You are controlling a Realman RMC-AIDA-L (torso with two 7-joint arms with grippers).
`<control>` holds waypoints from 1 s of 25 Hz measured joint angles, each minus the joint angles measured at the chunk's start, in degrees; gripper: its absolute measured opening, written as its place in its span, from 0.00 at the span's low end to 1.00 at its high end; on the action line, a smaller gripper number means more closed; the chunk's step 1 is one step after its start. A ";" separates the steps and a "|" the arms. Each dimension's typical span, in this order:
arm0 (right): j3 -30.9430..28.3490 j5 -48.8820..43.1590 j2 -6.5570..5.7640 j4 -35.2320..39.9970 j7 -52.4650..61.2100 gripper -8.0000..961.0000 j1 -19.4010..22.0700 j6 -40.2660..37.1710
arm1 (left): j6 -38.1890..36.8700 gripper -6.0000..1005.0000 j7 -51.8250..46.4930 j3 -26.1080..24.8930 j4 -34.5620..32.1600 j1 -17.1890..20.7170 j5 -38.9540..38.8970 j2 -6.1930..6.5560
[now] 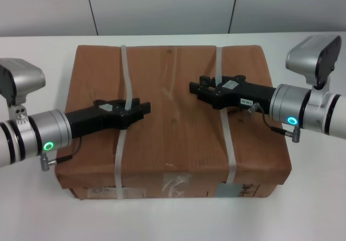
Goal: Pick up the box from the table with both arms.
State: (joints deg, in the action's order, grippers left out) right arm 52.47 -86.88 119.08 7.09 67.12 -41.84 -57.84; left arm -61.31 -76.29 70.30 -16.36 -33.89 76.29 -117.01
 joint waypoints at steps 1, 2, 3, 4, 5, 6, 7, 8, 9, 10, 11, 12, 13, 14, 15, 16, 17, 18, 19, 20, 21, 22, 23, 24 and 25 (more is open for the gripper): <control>0.00 0.46 0.00 -0.36 -0.66 0.62 0.00 -0.01 | 0.02 0.45 -0.10 0.01 -0.02 -0.12 0.00 0.02; -0.01 1.01 0.00 -0.68 -1.44 0.60 0.00 -0.08 | 0.04 0.41 -0.12 0.01 -0.03 -0.18 0.00 0.03; -0.02 1.30 0.00 -0.86 -1.91 0.55 0.00 -0.16 | 0.05 0.36 -0.12 0.01 -0.05 -0.19 0.00 0.03; -0.08 1.41 0.00 -0.98 -2.19 0.50 0.00 -0.27 | 0.06 0.32 -0.10 0.01 -0.09 -0.20 0.00 0.03; -0.08 1.43 0.01 -1.00 -2.25 0.45 0.00 -0.30 | 0.06 0.27 -0.05 0.01 -0.13 -0.20 0.00 0.03; -0.08 1.44 0.01 -1.00 -2.30 0.40 0.00 -0.33 | 0.06 0.22 -0.02 0.01 -0.15 -0.20 0.00 0.03; -0.08 1.45 0.00 -1.01 -2.37 0.35 0.01 -0.35 | 0.06 0.18 0.02 0.01 -0.18 -0.21 0.00 0.03; -0.10 1.46 0.01 -1.01 -2.46 0.33 0.05 -0.38 | 0.06 0.17 0.05 0.01 -0.20 -0.21 0.00 0.03; -0.12 1.53 0.00 -1.03 -2.52 0.31 0.14 -0.43 | 0.06 0.16 0.08 0.00 -0.22 -0.21 0.00 0.03; -0.14 1.80 0.01 -1.09 -2.52 0.29 0.23 -0.47 | 0.05 0.15 0.10 -0.02 -0.23 -0.21 0.00 0.04; -0.16 2.29 0.01 -1.20 -2.47 0.27 0.34 -0.51 | 0.04 0.14 0.13 -0.05 -0.24 -0.21 0.00 0.03; -0.16 3.10 0.01 -1.43 -2.19 0.26 0.44 -0.53 | 0.03 0.13 0.17 -0.09 -0.25 -0.21 0.00 0.03; -0.16 3.92 0.01 -1.70 -1.51 0.24 0.52 -0.53 | 0.00 0.13 0.24 -0.14 -0.27 -0.17 0.00 0.02; -0.16 4.74 0.01 -1.96 -0.54 0.23 0.63 -0.54 | -0.03 0.12 0.30 -0.18 -0.29 -0.09 0.00 0.02; -0.16 5.34 0.01 -2.07 0.88 0.22 0.76 -0.54 | -0.14 0.11 0.37 -0.24 -0.31 0.04 -0.02 0.01; -0.17 5.66 0.01 -2.12 2.04 0.20 0.89 -0.54 | -0.20 0.10 0.44 -0.29 -0.32 0.16 -0.03 0.01; -0.17 5.80 0.00 -2.02 3.46 0.19 1.12 -0.54 | -0.22 0.09 0.52 -0.34 -0.33 0.24 -0.05 0.00; -0.10 5.83 0.00 -1.83 4.69 0.18 1.35 -0.46 | -0.23 0.08 0.64 -0.39 -0.35 0.38 -0.09 -0.01; -0.10 5.83 0.00 -1.83 4.69 0.17 1.35 -0.46 | -0.23 0.08 0.64 -0.39 -0.35 0.38 -0.09 -0.01; -0.04 5.84 0.00 -1.83 5.03 0.16 1.39 -0.37 | -0.24 0.08 0.69 -0.40 -0.35 0.42 -0.10 -0.02; 0.03 5.85 0.00 -1.85 5.20 0.15 1.40 -0.31 | -0.24 0.08 0.73 -0.40 -0.35 0.46 -0.10 -0.02; 0.07 5.86 0.00 -1.91 5.27 0.14 1.41 -0.29 | -0.25 0.08 0.76 -0.41 -0.35 0.46 -0.10 -0.03; 0.06 5.87 0.00 -1.98 5.31 0.13 1.42 -0.28 | -0.28 0.08 0.77 -0.42 -0.35 0.49 -0.10 -0.03; 0.04 5.87 0.00 -2.04 5.35 0.11 1.44 -0.27 | -0.31 0.08 0.80 -0.43 -0.35 0.51 -0.10 -0.04; -0.01 5.87 0.00 -2.08 5.38 0.10 1.48 -0.28 | -0.33 0.08 0.83 -0.43 -0.35 0.55 -0.10 -0.04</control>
State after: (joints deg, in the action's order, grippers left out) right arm 52.46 -81.01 119.08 5.02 72.49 -40.36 -58.12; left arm -61.64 -75.46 69.87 -16.71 -33.34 76.19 -117.05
